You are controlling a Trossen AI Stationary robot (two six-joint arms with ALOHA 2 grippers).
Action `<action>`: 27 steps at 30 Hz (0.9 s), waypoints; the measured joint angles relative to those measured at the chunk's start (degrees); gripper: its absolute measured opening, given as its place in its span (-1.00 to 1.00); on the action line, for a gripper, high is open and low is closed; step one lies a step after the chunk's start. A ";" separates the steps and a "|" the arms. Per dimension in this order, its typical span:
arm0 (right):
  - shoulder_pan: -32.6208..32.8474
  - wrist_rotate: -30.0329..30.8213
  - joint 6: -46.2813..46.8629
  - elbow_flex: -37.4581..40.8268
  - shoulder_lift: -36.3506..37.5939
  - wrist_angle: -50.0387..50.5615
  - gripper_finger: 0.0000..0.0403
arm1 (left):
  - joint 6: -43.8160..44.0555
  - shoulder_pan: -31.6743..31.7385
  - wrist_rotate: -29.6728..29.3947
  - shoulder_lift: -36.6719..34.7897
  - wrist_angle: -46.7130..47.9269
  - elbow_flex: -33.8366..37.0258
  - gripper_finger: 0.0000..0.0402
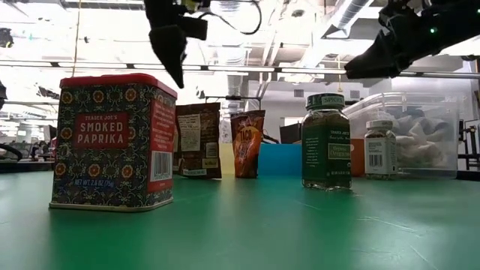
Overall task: Sort spices by type
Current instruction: Put the top brown seasoning pack into the yellow bin
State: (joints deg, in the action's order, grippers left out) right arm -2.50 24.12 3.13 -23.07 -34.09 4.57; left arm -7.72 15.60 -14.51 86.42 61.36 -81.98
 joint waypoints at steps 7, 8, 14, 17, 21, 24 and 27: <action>0.00 -0.04 -0.11 -0.02 -1.88 -0.40 0.49 | -3.88 4.78 2.50 -0.08 -6.24 8.45 0.45; 0.00 -0.04 0.10 -0.02 -2.40 -0.40 0.49 | -4.43 5.11 2.86 -0.08 -7.93 9.56 0.45; -0.50 -0.07 0.04 -0.04 -5.42 -1.38 0.49 | -5.74 6.34 4.61 -0.12 -12.21 13.22 0.34; -1.08 -0.09 0.03 -0.04 -6.74 -2.64 0.49 | -5.79 6.23 6.41 -0.06 -13.28 15.40 0.14; -1.45 -0.09 -0.10 -0.07 -8.40 -4.14 0.49 | -5.88 5.84 6.37 -0.05 -13.92 17.05 -0.24; -1.46 -0.09 -0.21 -0.07 -9.39 -5.02 0.49 | -6.51 5.83 6.03 -0.06 -14.46 17.10 -0.58; -1.46 -0.09 -0.18 -0.07 -9.53 -5.25 0.49 | -7.25 5.83 6.04 -0.08 -14.44 16.01 -0.91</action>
State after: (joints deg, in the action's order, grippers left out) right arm -3.96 24.03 2.94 -23.14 -43.62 -0.68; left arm -14.98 21.43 -8.47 86.35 46.93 -65.97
